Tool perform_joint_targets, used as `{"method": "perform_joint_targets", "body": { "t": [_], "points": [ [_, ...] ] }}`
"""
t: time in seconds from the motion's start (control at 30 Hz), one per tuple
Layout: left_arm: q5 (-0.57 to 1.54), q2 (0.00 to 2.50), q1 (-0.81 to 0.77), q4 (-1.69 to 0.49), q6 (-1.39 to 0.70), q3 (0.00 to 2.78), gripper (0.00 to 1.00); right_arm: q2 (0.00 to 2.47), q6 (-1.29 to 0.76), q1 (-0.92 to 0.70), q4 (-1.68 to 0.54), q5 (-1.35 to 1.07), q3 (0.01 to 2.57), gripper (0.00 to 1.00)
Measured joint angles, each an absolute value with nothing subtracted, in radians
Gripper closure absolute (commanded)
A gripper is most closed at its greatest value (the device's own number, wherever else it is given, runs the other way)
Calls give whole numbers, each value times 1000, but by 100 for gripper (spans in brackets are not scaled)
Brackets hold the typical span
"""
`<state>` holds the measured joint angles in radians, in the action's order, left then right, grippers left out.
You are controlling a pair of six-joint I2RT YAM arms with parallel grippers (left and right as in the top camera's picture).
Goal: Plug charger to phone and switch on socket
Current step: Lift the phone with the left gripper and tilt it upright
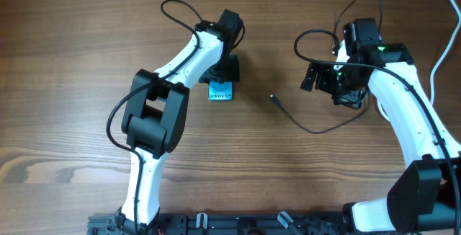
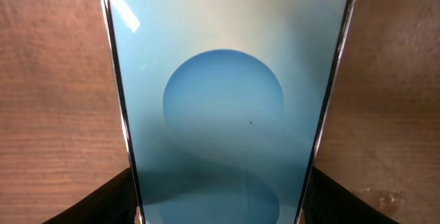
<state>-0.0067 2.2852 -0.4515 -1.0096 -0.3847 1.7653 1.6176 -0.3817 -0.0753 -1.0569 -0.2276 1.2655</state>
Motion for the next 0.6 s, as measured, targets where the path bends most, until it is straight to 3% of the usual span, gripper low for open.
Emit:
{"method": "perform_joint_targets", "body": {
  "t": [0.37,0.6],
  "points": [
    [271,2278,-344,-1092,-411,1768,37,1618,-382,-75,-1057,-231,1266,0],
    [676,2278,-210,-1119,-422,1766,37,1618,-385,-75,-1058,-265,1266,0]
  ]
}}
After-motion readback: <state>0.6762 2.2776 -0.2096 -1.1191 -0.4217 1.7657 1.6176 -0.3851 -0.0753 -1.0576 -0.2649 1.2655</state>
